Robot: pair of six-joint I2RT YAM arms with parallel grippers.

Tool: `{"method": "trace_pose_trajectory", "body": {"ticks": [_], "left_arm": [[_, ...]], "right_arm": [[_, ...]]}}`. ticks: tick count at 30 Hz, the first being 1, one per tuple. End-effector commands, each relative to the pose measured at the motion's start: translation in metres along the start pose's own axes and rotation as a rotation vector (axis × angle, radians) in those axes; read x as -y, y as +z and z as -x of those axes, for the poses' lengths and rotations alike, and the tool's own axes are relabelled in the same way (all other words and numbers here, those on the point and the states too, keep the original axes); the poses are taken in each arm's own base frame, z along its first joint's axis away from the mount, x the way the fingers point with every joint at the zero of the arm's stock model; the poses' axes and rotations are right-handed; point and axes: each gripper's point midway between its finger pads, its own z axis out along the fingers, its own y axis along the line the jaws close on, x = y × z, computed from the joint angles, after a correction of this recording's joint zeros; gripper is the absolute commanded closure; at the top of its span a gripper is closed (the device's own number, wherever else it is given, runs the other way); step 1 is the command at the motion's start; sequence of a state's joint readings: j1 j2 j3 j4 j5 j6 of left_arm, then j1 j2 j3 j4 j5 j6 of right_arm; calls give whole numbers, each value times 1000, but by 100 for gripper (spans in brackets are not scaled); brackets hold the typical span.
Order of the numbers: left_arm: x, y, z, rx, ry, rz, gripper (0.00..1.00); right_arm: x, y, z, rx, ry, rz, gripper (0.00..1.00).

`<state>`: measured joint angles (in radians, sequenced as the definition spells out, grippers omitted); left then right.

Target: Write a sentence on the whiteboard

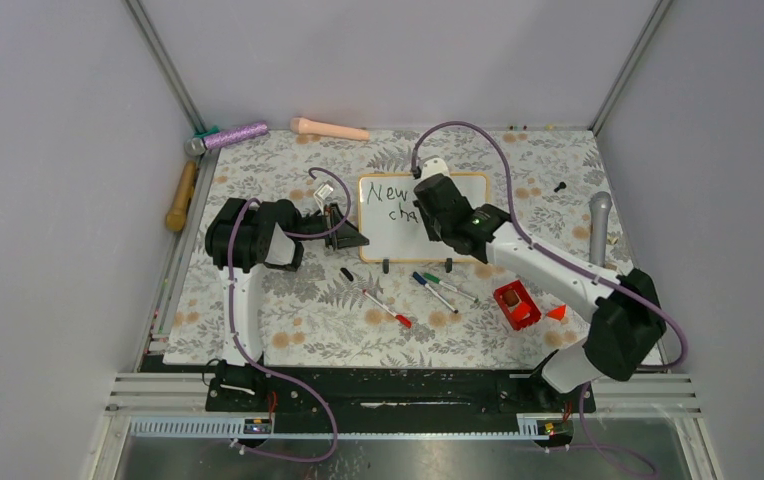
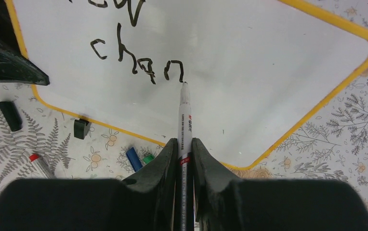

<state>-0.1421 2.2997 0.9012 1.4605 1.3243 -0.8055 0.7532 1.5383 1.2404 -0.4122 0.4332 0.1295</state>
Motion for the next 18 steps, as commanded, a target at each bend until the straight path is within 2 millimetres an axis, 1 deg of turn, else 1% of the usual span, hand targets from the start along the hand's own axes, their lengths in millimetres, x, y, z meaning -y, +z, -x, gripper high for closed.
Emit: {"method": "trace_pose_trajectory", "body": {"ticks": [1, 6, 18], "left_arm": [[-8, 2, -3, 7, 31, 11, 69], [-9, 1, -3, 8, 30, 12, 69], [-8, 2, -3, 8, 33, 10, 69]], "right_arm": [[13, -24, 26, 136, 66, 5, 100], [23, -20, 26, 110, 46, -67, 100], [11, -2, 26, 61, 26, -51, 100]]}}
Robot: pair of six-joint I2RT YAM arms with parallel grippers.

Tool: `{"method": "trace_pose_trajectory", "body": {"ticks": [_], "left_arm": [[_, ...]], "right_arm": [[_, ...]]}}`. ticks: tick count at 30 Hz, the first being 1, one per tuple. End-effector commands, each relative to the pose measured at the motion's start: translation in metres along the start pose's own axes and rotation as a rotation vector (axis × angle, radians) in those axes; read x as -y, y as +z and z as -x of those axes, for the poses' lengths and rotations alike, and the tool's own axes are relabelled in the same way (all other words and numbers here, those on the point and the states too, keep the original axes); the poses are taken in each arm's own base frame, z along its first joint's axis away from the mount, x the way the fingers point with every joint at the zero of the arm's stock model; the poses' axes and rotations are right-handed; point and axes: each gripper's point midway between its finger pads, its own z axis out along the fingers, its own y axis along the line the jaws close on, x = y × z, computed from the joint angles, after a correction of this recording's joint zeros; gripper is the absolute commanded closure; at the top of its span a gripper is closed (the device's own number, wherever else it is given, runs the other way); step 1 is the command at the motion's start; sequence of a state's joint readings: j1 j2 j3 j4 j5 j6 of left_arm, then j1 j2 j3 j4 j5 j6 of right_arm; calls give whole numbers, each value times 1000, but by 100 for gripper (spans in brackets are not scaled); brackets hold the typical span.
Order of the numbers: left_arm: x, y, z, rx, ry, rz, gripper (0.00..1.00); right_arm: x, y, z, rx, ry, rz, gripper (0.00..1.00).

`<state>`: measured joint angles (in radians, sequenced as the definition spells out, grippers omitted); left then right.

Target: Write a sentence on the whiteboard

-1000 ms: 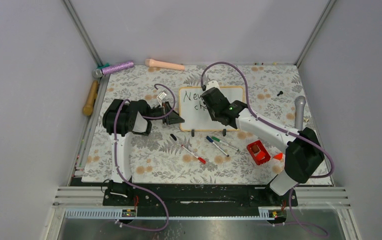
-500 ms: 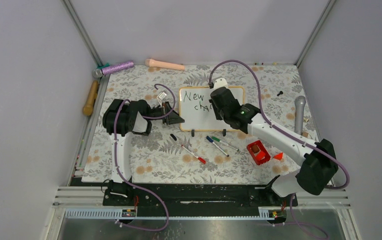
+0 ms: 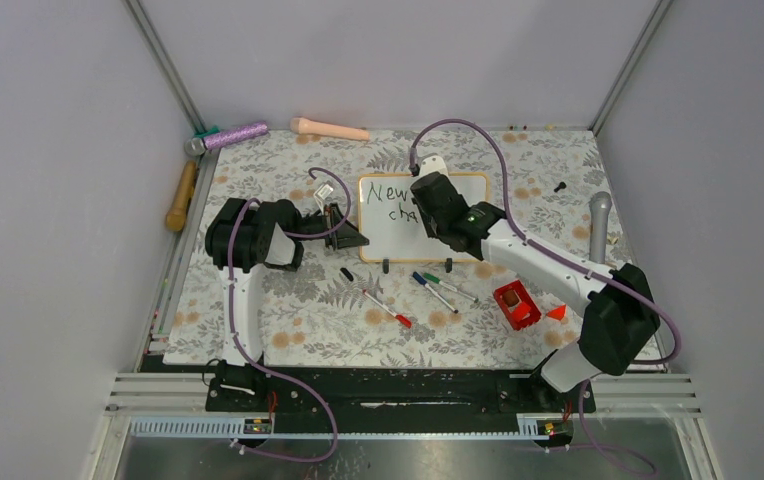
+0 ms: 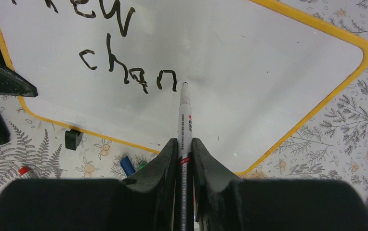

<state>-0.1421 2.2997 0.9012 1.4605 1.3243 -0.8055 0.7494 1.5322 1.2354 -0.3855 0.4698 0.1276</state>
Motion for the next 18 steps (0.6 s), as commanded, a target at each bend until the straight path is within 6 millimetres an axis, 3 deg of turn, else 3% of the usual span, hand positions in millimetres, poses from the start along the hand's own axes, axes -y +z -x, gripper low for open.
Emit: {"method": "trace_pose_trajectory", "body": {"ticks": [1, 18], "left_arm": [[-9, 2, -3, 8, 31, 11, 69], [-8, 2, -3, 8, 33, 11, 69]], "right_arm": [[4, -1, 19, 28, 13, -21, 100], [14, 1, 17, 23, -3, -81, 100]]}}
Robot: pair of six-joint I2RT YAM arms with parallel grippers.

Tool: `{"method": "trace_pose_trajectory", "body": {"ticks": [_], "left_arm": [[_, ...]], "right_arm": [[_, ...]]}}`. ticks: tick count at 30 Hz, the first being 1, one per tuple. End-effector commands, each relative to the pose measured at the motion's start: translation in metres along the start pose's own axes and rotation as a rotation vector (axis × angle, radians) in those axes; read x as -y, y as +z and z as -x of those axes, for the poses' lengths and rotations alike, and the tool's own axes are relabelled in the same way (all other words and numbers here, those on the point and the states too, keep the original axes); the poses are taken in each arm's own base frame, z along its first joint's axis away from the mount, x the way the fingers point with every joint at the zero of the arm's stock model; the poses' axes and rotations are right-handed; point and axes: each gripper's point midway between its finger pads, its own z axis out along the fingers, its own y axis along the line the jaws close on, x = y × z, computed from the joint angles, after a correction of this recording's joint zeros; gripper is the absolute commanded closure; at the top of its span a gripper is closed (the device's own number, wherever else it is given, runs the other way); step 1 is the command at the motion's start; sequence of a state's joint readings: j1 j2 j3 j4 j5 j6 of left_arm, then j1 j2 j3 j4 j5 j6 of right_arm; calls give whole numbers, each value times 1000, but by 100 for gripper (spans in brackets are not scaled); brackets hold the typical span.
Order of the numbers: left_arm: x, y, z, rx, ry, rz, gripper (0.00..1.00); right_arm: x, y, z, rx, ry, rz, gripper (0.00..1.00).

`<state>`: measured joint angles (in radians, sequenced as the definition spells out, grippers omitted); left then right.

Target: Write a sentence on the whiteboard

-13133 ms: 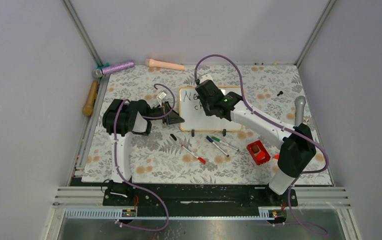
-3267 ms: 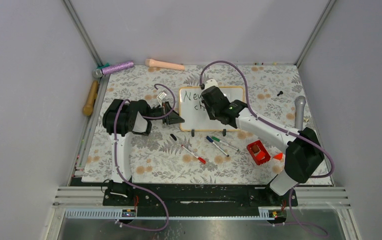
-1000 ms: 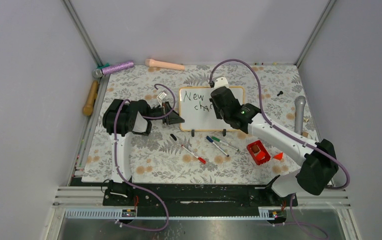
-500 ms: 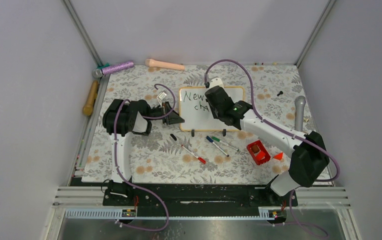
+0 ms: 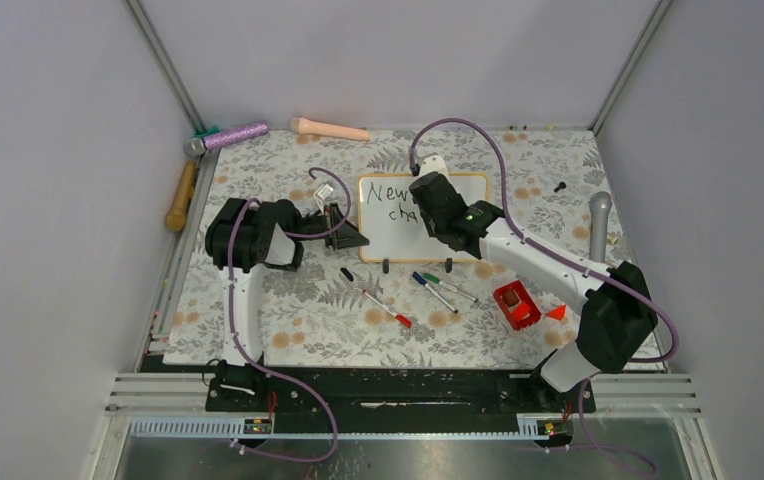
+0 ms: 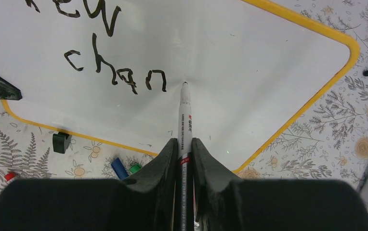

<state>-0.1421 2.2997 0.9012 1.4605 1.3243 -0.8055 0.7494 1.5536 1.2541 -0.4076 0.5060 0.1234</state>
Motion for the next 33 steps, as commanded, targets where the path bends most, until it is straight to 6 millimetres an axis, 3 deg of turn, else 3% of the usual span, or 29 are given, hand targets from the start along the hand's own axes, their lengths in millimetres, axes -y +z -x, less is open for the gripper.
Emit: {"method": "trace_pose_trajectory", "body": {"ticks": [1, 16, 33], "left_arm": [[-9, 2, -3, 8, 30, 11, 69], [-9, 1, -3, 8, 31, 11, 69], [-9, 2, -3, 7, 31, 10, 69]], "right_arm": [[9, -1, 18, 36, 12, -43, 100], [3, 6, 19, 20, 3, -31, 100], [-11, 6, -1, -50, -19, 55, 100]]}}
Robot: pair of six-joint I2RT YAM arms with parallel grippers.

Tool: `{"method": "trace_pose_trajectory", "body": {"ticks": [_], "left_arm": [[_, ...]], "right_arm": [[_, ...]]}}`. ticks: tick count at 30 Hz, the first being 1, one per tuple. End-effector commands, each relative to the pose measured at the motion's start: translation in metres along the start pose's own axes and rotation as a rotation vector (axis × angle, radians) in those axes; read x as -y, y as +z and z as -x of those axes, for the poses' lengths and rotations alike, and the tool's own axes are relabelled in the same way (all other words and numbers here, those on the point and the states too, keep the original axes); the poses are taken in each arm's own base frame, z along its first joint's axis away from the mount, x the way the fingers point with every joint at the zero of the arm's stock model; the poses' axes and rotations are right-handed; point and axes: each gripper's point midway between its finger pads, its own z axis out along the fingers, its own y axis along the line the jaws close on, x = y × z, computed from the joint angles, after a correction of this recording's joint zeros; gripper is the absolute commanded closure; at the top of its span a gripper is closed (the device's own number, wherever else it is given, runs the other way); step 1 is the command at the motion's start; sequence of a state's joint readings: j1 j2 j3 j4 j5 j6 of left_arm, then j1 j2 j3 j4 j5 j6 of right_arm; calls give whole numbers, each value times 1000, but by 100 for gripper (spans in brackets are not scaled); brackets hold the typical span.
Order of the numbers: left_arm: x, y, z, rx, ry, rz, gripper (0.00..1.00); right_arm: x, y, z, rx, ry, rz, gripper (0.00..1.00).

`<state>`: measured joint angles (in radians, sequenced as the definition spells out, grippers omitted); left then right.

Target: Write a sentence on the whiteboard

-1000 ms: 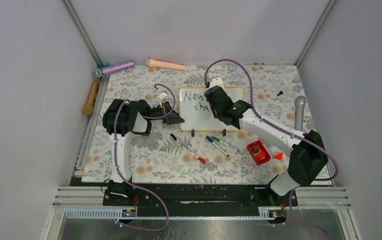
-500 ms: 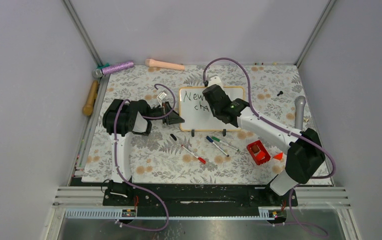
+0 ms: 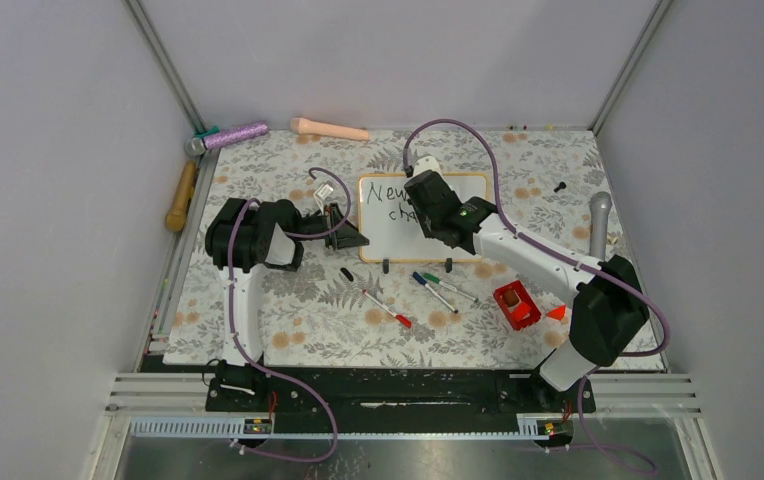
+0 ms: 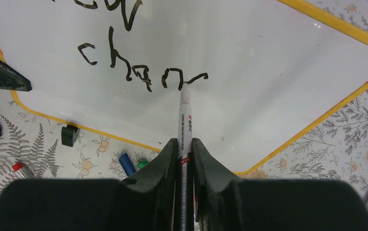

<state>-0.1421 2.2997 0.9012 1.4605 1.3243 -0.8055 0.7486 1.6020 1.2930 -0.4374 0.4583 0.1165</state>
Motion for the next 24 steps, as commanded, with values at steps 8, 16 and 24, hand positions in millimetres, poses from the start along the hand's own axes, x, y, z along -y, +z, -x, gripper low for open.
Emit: {"method": "trace_pose_trajectory", "body": {"ticks": [8, 16, 24], "left_arm": [[-9, 1, -3, 7, 31, 11, 69], [-8, 1, -3, 7, 32, 10, 69], [-9, 2, -3, 7, 32, 11, 69]], "right_arm": [[12, -6, -3, -24, -10, -41, 100], [19, -8, -5, -27, -15, -69, 100], [26, -13, 3, -3, -4, -95, 100]]}}
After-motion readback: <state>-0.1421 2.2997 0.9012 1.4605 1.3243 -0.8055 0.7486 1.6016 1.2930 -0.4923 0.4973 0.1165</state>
